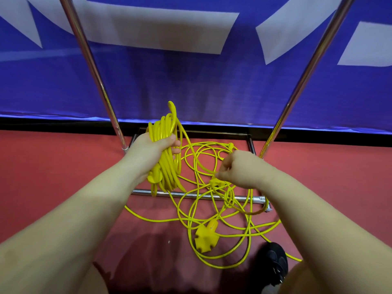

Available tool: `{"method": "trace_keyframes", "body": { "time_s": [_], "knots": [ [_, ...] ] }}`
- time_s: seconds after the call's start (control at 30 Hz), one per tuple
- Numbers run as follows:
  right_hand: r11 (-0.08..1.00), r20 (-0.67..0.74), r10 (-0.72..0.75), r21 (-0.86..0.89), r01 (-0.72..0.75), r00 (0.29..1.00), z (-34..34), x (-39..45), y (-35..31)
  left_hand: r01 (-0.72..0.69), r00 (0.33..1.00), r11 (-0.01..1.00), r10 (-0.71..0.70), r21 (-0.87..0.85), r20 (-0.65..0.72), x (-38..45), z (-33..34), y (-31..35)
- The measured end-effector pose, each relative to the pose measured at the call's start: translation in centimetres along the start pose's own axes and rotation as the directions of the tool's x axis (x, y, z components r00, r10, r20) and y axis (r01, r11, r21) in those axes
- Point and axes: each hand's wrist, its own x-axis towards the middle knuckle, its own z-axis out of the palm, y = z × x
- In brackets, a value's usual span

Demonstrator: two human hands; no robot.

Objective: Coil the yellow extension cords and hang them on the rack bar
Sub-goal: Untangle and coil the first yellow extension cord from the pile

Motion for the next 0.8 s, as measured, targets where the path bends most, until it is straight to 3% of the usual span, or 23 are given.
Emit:
{"method": "trace_keyframes", "body": {
  "time_s": [0.1,0.17,0.3,0.47,0.57,0.7,0.8],
  "knots": [
    [0.963,0.125,-0.135,0.250,0.100,0.983,-0.4,-0.2,-0.3,0.002,0.998,0.998,-0.006,0.055,0.063,-0.2,0.1,0.0],
    [0.912,0.132,-0.196,0.388,0.131,0.972,-1.0,-0.5,-0.6,0.004,0.992,0.996,-0.015,0.088,0.126,-0.5,0.3,0.0],
    [0.865,-0.095,-0.200,0.450,0.222,0.975,-1.5,0.0,-0.6,0.008,0.968,0.996,-0.029,0.088,0.248,-1.3,0.9,0.0],
    [0.842,-0.381,-0.063,0.476,0.254,0.922,-1.6,0.6,-0.4,0.022,0.917,0.995,-0.059,0.096,0.396,-2.3,1.8,-0.3],
    [0.874,-0.416,0.046,0.458,0.165,0.908,-1.7,0.5,-0.4,-0.014,0.933,0.991,-0.035,0.133,0.359,-2.3,2.0,-0.2],
    [0.914,-0.275,0.129,0.406,-0.006,0.953,-1.8,0.4,0.6,0.036,0.983,0.999,-0.036,0.006,0.182,-1.4,1.7,0.3],
    [0.760,-0.389,0.162,0.635,0.138,0.907,-2.3,0.6,0.8,0.062,0.989,0.997,-0.056,-0.045,0.136,-0.9,1.0,0.5]
  ]
}}
